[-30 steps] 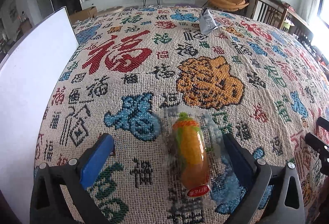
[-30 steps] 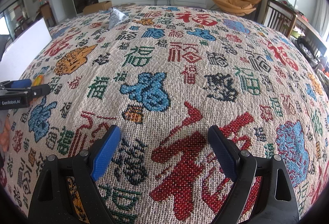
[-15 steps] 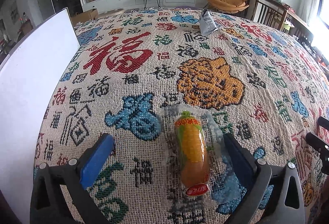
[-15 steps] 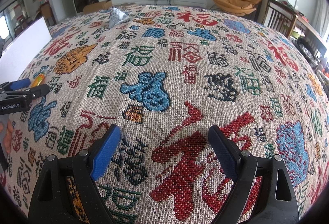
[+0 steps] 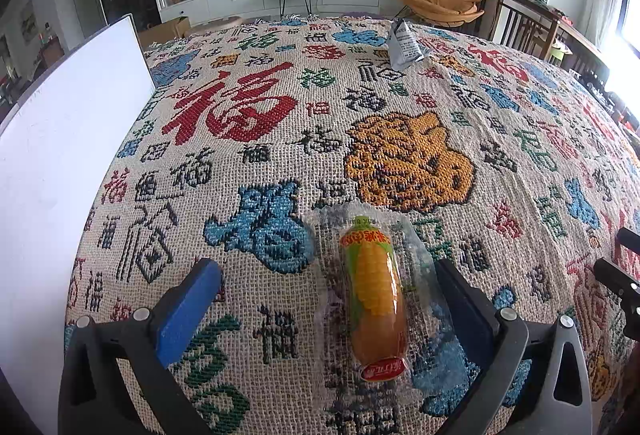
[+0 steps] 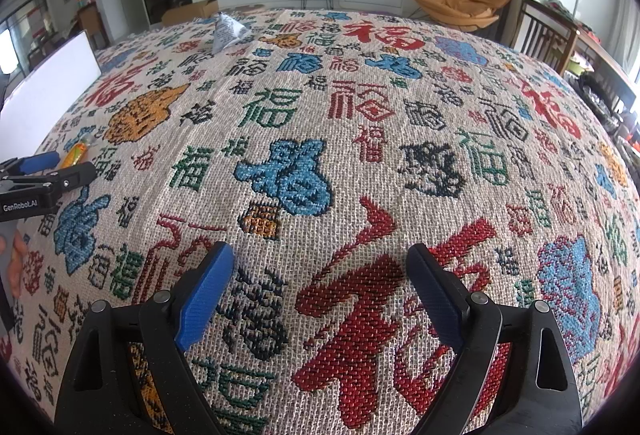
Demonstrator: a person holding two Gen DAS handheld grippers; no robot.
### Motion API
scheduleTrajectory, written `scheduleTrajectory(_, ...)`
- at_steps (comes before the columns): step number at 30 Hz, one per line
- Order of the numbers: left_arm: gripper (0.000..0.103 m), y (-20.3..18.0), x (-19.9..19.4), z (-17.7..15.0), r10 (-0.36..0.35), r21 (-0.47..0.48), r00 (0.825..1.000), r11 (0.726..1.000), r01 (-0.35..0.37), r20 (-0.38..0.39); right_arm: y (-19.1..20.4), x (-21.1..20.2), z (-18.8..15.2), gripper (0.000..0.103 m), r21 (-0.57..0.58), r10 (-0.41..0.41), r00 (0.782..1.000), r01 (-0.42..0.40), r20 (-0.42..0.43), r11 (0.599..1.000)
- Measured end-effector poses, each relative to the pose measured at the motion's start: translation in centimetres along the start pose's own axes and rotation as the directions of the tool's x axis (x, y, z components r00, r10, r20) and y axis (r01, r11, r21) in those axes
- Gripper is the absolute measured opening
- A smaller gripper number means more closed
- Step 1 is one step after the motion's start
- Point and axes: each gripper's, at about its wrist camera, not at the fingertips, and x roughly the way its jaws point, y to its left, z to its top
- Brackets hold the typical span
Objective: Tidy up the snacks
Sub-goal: 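Hold the orange snack in the left gripper while the right grasps the white bag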
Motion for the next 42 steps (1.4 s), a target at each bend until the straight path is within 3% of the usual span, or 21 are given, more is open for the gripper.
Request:
scheduleTrajectory(7, 0.103, -0.1, -0.2, -0.1, 0.002, 0.002, 1.0, 1.0, -0.002, 0.0, 0.0, 0.0, 0.0, 0.091, 0.002, 0.003, 1.0, -0.003, 0.0, 1.0)
scheduleTrajectory(12, 0.103, -0.1, -0.1, -0.1, 0.004, 0.002, 1.0, 1.0, -0.004, 0.001, -0.2, 0.5, 0.9, 0.092, -0.016, 0.049, 0.999, -0.05, -0.02, 0.999)
scheduleTrajectory(15, 0.103, -0.1, -0.2, -0.1, 0.002, 0.0, 1.0, 1.0, -0.002, 0.001, -0.5, 0.7, 3.7, 0.091, 0.022, 0.12, 0.993, -0.12, 0.013, 0.993)
scheduleTrajectory(19, 0.103, -0.1, -0.2, -0.1, 0.001, 0.0, 1.0, 1.0, -0.001, 0.001, 0.8, 2.4, 10.6, 0.091, 0.007, 0.183, 0.979, -0.184, 0.095, 0.983)
scheduleTrajectory(25, 0.103, -0.1, -0.2, -0.1, 0.001, -0.001, 1.0, 1.0, -0.001, 0.002, 6.2, 11.1, 19.7, 0.091, -0.113, 0.215, 0.976, -0.211, 0.027, 0.971)
scheduleTrajectory(28, 0.103, -0.1, -0.2, -0.1, 0.001, -0.002, 1.0, 1.0, -0.001, 0.002, 8.7, 14.2, 21.9, 0.091, -0.136, 0.213, 0.977, -0.21, 0.01, 0.968)
scheduleTrajectory(30, 0.103, -0.1, -0.2, -0.1, 0.001, -0.002, 1.0, 1.0, -0.001, 0.002, 9.4, 15.9, 22.9, 0.088, -0.129, 0.215, 0.976, -0.215, -0.011, 0.968)
scheduleTrajectory(31, 0.103, -0.1, -0.2, -0.1, 0.001, -0.001, 1.0, 1.0, -0.001, 0.002, 9.7, 16.8, 23.1, 0.071, -0.122, 0.208, 0.977, -0.211, -0.041, 0.97)
scheduleTrajectory(32, 0.103, -0.1, -0.2, -0.1, 0.001, -0.002, 1.0, 1.0, -0.001, 0.002, 9.9, 17.4, 23.2, 0.048, -0.119, 0.202, 0.977, -0.21, -0.071, 0.971)
scheduleTrajectory(36, 0.103, -0.2, -0.2, -0.1, 0.001, -0.003, 1.0, 1.0, -0.001, 0.002, 8.6, 16.0, 22.4, 0.045, -0.074, 0.251, 0.966, -0.255, -0.063, 0.964)
scheduleTrajectory(42, 0.103, -0.2, -0.2, -0.1, 0.002, -0.002, 1.0, 1.0, -0.002, 0.002, 5.1, 8.2, 18.3, 0.045, -0.055, 0.328, 0.944, -0.329, -0.013, 0.943)
